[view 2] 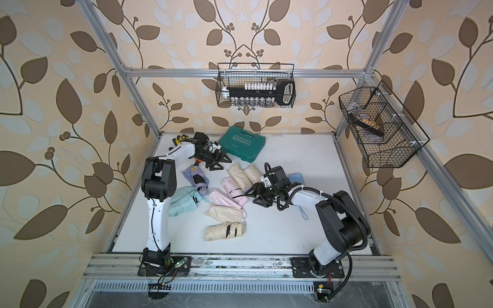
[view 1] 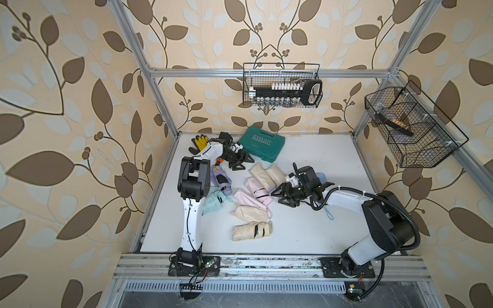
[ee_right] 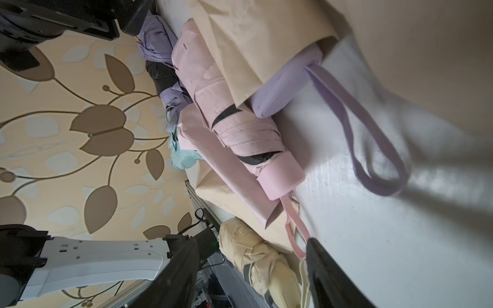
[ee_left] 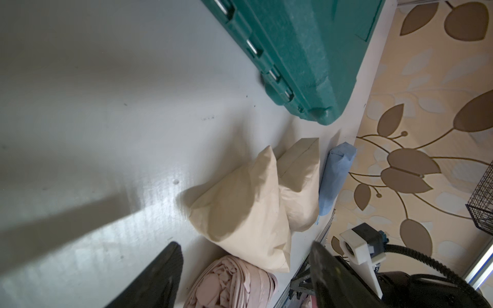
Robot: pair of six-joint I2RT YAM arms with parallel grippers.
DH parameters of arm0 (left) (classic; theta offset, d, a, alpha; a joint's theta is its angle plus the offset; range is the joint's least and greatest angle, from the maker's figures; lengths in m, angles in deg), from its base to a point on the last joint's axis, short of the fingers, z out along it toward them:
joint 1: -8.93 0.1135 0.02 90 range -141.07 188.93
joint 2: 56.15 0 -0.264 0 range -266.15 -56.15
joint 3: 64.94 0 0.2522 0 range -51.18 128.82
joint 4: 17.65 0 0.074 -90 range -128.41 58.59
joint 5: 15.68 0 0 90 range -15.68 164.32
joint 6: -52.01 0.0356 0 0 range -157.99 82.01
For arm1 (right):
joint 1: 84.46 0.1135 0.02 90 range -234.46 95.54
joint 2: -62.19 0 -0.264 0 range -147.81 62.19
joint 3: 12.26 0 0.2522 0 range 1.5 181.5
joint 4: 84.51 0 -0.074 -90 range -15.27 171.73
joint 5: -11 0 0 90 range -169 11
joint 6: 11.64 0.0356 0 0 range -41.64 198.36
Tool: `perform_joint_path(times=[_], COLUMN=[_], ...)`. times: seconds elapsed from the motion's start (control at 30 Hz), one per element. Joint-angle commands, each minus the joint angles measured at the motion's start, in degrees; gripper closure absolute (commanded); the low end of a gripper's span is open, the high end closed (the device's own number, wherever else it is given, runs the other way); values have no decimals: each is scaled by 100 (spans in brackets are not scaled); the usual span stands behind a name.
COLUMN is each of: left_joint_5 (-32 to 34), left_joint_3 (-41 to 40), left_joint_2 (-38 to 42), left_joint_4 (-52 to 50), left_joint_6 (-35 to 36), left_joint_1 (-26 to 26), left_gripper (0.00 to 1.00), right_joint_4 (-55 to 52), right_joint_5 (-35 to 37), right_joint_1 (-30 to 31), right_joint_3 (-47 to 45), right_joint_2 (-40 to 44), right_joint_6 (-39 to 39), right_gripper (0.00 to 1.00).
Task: Take umbrellas out of sleeves
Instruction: Take out the umbrella from the umbrella sleeve.
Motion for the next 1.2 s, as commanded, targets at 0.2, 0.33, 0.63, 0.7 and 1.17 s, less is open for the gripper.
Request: perform_joint_path(times=[0.2, 0.33, 0.63, 0.7, 1.17], left_joint_5=[154, 211, 388, 554, 811], left_joint_3=[461, 591, 520, 506, 301], left_joint_2=[-353, -457, -426, -397, -159], left_joint_4=[-380, -458, -541, -599, -123], left_joint_6=[441, 495, 564, 612, 706], left_joint_1=[-321, -366, -472, -473, -578], left_gripper=[25, 28, 40, 39, 34], right_joint_4=[47, 70, 211, 212, 5], right_joint_5=[-246, -232, -158, -137, -101], right_joint_1=[-222, -231, -233, -229, -232], right_joint_3=[194, 172, 116, 126, 95], right_joint_2=[-214, -276, -357, -355, -232], right_joint_6=[-135, -135, -53, -48, -124], right_gripper=[35, 36, 36, 36, 36])
